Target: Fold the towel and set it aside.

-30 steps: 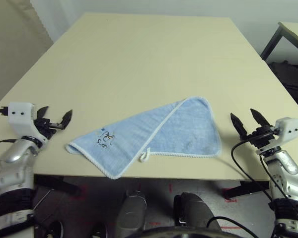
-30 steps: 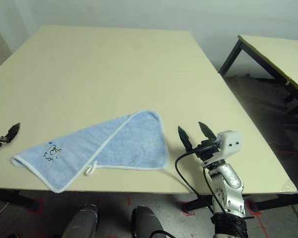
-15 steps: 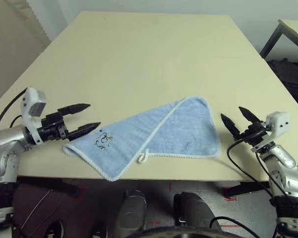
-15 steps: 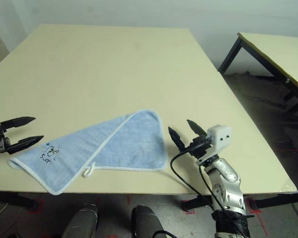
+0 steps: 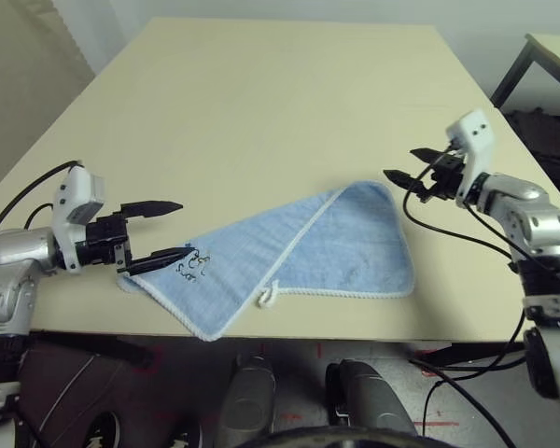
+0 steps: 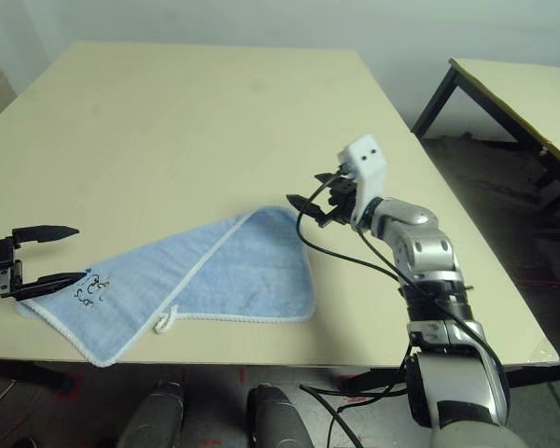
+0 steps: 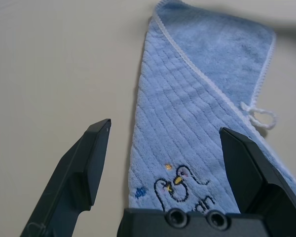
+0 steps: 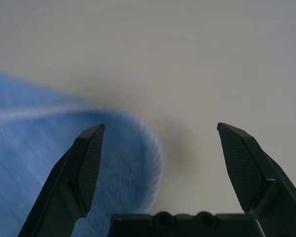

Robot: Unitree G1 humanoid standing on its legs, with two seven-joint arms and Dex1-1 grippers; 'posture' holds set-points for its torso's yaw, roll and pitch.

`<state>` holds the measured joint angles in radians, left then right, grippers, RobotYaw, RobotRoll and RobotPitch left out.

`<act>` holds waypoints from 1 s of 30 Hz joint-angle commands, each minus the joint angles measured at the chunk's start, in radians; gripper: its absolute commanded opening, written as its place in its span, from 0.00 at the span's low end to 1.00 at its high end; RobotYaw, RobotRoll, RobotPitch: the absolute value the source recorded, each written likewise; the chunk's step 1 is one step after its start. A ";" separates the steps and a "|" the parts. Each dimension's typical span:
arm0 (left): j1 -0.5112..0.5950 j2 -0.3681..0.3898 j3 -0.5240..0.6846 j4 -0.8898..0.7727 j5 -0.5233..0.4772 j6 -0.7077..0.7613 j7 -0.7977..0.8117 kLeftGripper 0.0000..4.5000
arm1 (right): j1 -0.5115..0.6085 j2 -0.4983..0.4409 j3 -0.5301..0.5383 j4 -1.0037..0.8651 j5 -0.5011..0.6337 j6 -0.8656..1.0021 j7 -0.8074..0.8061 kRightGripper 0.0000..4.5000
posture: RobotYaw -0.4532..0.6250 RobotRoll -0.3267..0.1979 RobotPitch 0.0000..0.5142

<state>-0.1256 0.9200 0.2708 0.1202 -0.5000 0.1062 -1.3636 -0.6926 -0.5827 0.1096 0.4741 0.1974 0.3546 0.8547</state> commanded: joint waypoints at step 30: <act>0.003 -0.012 -0.029 0.020 0.017 -0.044 -0.013 1.00 | -0.299 0.045 -0.015 0.300 -0.121 -0.082 0.199 0.01 | 0.52 0.62 0.22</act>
<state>-0.1198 0.9134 0.2571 0.1221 -0.5006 0.0789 -1.3650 -0.9547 -0.5148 0.1122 0.8032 0.0742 0.2963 1.0401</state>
